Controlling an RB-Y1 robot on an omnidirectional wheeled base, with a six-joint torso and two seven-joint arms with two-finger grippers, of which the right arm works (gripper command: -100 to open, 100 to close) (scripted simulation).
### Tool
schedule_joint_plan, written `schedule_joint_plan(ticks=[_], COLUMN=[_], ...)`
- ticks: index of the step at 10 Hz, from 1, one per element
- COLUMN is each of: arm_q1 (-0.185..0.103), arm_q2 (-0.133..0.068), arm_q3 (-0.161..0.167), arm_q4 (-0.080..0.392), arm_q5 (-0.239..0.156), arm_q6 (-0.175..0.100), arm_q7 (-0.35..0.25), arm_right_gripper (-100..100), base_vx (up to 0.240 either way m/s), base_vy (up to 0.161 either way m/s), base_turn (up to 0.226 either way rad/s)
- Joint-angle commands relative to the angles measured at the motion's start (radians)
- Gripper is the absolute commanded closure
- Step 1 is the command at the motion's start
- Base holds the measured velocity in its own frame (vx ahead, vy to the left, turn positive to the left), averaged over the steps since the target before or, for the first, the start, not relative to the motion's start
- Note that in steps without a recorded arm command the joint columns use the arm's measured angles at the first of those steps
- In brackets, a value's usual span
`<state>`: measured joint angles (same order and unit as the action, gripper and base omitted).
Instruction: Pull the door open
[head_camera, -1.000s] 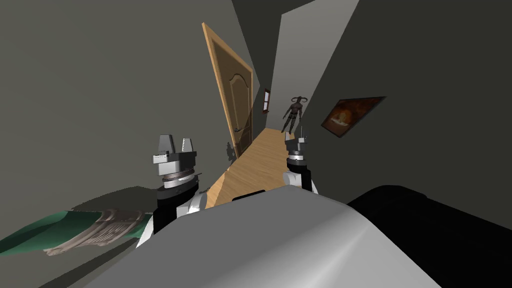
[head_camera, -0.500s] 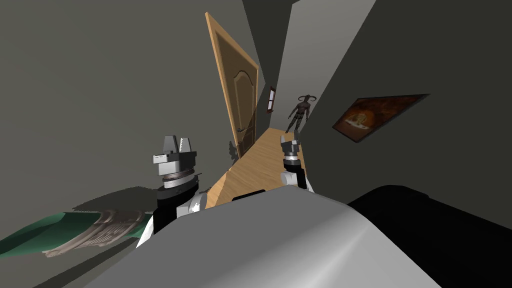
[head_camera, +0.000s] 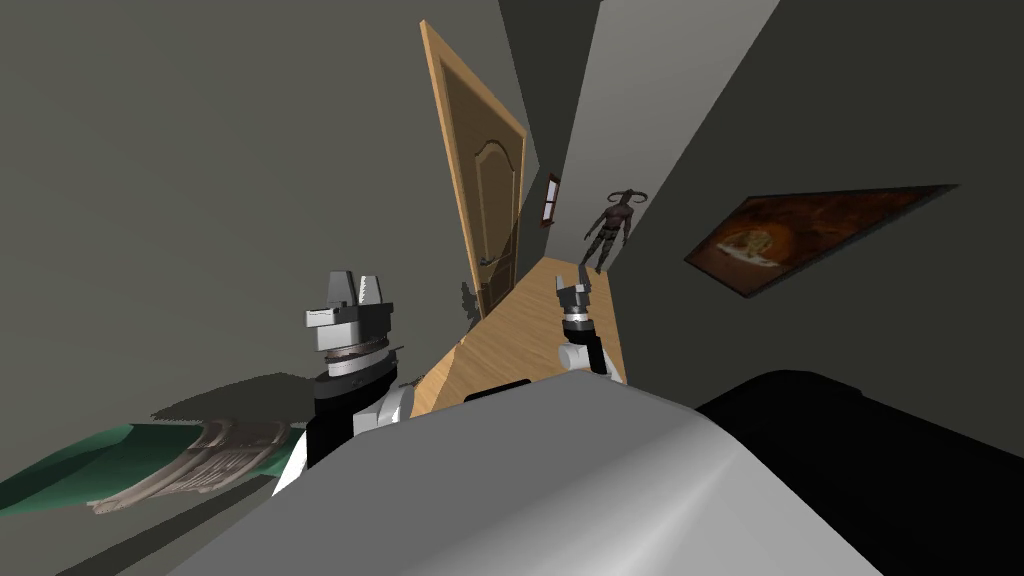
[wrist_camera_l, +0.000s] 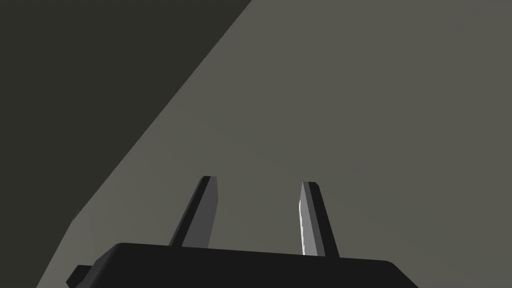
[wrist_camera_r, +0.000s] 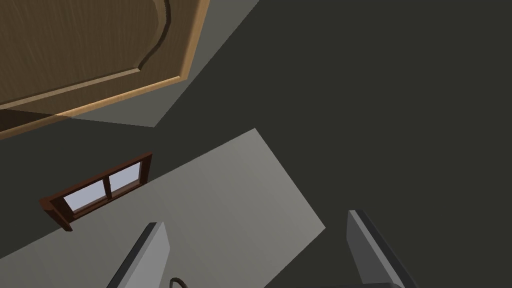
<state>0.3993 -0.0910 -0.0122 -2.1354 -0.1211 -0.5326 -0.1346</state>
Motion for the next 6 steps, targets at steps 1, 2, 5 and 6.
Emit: schedule_joint_plan(ticks=[1,2,5,6], arm_q1=[-0.013,-0.019,-0.039,-0.046], arm_q2=[-0.01,-0.016,-0.037,-0.044], arm_q3=[0.004,0.007,0.017,0.021], arm_q4=[0.028,0.049,0.113,0.134], arm_q5=[-0.002,-0.003,-0.006,-0.007], arm_q6=[-0.002,-0.007,-0.021,-0.026], arm_q7=[-0.003,-0.005,-0.012,-0.015], arm_right_gripper=[-100,-100,-100,-100], base_vx=[0.083,0.088,0.088,0.091], base_vy=[-0.022,-0.022,-0.021,-0.035], base_turn=[0.097,0.103,0.114,0.104])
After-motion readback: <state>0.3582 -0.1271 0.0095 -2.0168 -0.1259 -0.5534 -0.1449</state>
